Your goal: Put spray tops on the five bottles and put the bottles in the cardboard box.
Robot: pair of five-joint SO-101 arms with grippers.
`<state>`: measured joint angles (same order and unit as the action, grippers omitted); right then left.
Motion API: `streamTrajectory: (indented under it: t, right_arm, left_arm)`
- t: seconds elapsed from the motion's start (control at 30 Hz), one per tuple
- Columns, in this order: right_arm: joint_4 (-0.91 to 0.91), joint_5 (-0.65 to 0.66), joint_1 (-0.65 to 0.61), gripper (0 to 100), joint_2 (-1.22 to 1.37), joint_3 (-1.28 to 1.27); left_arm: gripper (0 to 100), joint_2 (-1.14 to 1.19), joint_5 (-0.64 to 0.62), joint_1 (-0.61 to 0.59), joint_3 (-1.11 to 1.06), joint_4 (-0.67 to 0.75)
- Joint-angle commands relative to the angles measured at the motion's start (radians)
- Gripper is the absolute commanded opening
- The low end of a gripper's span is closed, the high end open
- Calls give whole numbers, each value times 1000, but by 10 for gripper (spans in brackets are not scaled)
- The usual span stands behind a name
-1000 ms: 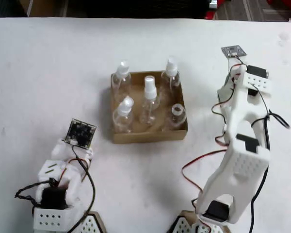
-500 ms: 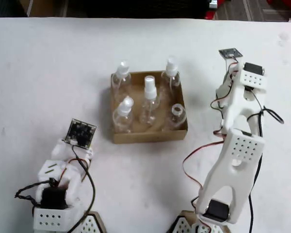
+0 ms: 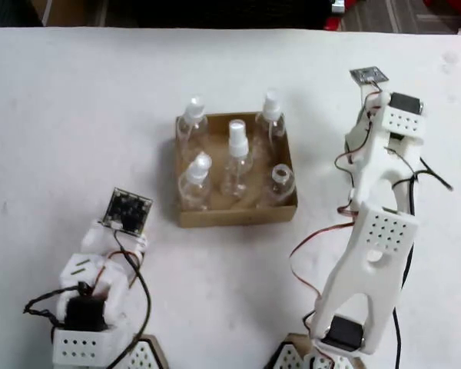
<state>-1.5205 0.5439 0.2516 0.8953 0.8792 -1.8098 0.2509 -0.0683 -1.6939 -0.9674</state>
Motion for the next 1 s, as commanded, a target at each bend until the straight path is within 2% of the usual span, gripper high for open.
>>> streamTrajectory:
  t: [0.0, 0.07, 0.23, 0.43, 0.67, 0.97]
  right_arm:
    - [-142, 9, 5, 16, -16, 158]
    - [-211, 5, 5, 16, -16, 249]
    - [-209, 2, 41, 15, -16, 390]
    - [-211, 2, 73, 15, -105, 359]
    - [-211, 2, 48, 15, -426, 54]
    - [-203, 6, -96, 15, -946, -485]
  left_arm:
    - [24, -12, 8, 5, 2, -3]
    - [24, -12, 8, 5, 2, -3]
    - [24, -12, 8, 5, 2, -3]
    - [24, -12, 8, 5, 2, -3]
    - [24, -12, 8, 5, 2, -3]
    - [24, -12, 8, 4, 2, -3]
